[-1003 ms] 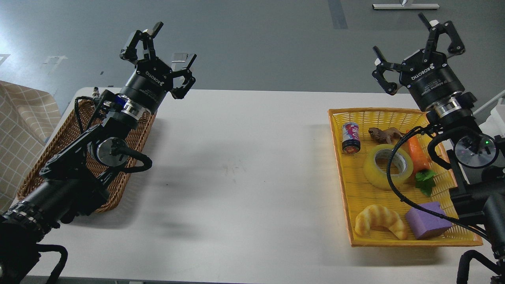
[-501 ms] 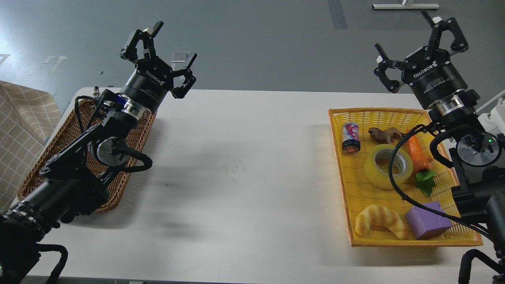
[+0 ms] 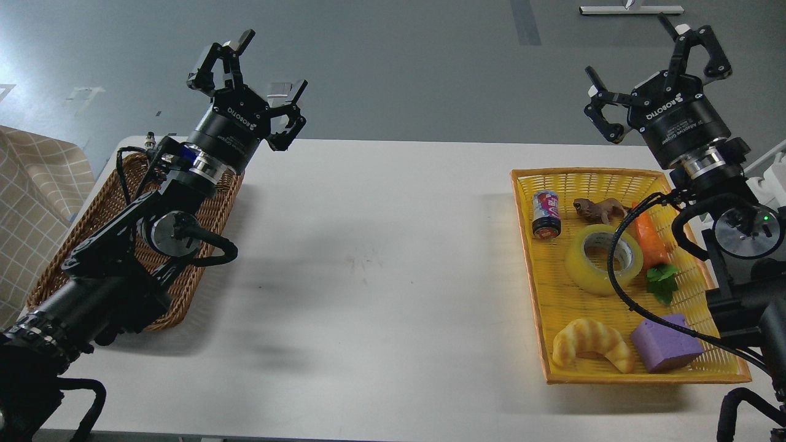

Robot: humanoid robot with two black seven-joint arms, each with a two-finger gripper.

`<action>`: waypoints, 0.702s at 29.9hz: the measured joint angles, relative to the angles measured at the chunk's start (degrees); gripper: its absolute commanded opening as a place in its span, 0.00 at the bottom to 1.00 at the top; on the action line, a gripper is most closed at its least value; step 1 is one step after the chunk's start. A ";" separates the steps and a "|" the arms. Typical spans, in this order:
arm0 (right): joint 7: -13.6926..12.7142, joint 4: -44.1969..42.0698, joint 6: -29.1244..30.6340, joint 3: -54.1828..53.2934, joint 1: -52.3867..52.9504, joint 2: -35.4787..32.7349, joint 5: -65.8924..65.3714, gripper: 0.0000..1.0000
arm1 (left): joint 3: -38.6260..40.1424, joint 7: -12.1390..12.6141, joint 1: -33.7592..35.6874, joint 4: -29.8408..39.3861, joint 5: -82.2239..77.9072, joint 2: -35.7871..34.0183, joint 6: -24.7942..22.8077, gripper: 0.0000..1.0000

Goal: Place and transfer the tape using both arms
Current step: 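Reach the right gripper down into the yellow tray toward the tape roll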

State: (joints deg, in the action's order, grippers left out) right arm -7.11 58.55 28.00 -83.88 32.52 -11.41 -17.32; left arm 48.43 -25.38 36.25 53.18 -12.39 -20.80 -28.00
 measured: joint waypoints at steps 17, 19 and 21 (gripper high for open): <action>-0.28 8.72 0.00 25.12 3.22 -21.87 -7.67 1.00 | 0.00 -0.11 1.06 0.04 0.09 -0.91 0.00 0.98; -0.28 10.37 0.00 27.56 4.30 -25.01 -12.08 1.00 | 0.00 -0.11 1.17 0.03 0.08 -0.88 0.00 0.98; -0.27 12.45 0.01 29.70 5.61 -27.92 -16.79 1.00 | 0.00 -0.11 1.26 0.04 0.08 -0.81 0.00 0.98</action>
State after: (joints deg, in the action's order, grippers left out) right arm -7.39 70.99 28.01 -54.17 38.13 -39.33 -34.11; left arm 48.43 -25.49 37.52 53.22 -12.31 -21.61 -28.00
